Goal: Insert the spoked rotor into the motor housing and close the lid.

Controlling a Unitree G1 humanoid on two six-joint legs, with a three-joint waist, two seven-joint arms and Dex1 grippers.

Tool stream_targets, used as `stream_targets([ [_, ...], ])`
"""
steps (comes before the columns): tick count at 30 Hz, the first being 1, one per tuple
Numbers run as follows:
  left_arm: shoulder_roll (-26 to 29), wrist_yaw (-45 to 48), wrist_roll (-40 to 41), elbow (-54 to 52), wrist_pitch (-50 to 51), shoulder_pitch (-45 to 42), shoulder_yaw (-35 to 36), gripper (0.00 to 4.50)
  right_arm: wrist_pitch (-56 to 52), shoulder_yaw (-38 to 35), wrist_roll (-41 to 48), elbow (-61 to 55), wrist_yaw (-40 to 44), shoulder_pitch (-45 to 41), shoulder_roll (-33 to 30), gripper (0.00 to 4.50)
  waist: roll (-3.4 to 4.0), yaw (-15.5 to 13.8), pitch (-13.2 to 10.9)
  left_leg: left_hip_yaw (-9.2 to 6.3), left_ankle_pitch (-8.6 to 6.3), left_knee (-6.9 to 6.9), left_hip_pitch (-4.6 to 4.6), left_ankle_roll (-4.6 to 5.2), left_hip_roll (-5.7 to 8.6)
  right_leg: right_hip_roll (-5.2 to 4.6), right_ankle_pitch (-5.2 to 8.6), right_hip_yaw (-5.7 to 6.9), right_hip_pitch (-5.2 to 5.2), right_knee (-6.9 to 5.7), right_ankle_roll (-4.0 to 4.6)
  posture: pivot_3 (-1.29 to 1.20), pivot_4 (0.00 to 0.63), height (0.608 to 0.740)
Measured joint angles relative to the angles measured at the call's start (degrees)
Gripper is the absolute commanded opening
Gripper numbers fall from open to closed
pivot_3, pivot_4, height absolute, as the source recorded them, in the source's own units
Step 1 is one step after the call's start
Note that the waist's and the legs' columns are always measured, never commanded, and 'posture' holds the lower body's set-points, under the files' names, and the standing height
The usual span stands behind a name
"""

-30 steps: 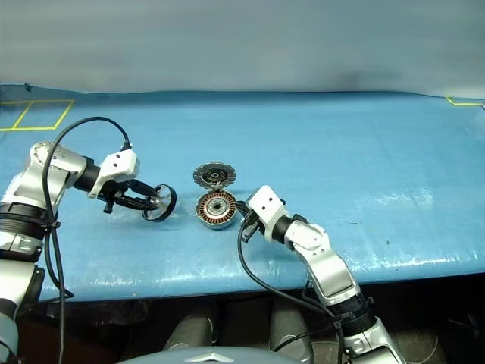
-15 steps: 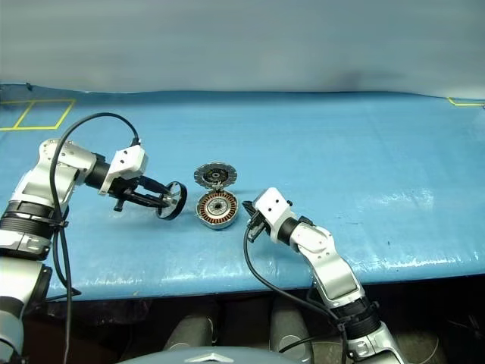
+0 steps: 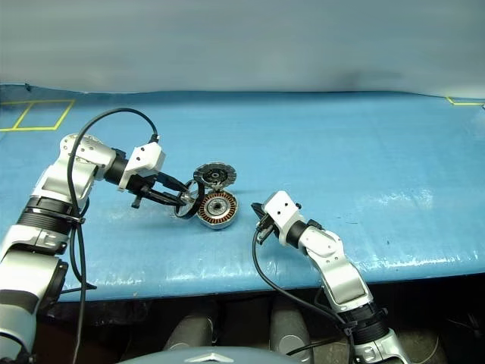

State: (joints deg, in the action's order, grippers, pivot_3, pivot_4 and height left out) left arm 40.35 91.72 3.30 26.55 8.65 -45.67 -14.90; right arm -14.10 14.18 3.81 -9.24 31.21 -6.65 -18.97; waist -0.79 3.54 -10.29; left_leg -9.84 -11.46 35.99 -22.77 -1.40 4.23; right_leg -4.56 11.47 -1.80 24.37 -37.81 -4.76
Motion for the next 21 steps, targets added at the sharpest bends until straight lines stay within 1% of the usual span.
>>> stream_targets([
  [14, -4.1, -2.58, -0.95, 1.65, -1.44, -2.46, -1.41, 1.27, 7.55, -1.16, 3.41, 3.31, 5.36, 0.32, 0.62, 0.0, 0.0, 0.03, 0.0, 0.03, 0.0, 0.0, 0.06, 0.0, 0.01, 0.0, -0.01, -0.05, -0.05, 0.0, -0.01, 0.0, 0.15, 0.74],
  [21, -4.71, -2.98, -2.28, 4.85, -3.36, -3.66, -2.59, 1.27, 8.87, -1.13, 3.56, 3.58, 6.34, 0.4, 1.0, 0.0, 0.0, 0.0, 0.0, 0.03, 0.0, 0.0, 0.06, 0.0, 0.01, 0.03, -0.01, -0.08, -0.05, 0.0, -0.02, 0.0, 0.15, 0.74],
])
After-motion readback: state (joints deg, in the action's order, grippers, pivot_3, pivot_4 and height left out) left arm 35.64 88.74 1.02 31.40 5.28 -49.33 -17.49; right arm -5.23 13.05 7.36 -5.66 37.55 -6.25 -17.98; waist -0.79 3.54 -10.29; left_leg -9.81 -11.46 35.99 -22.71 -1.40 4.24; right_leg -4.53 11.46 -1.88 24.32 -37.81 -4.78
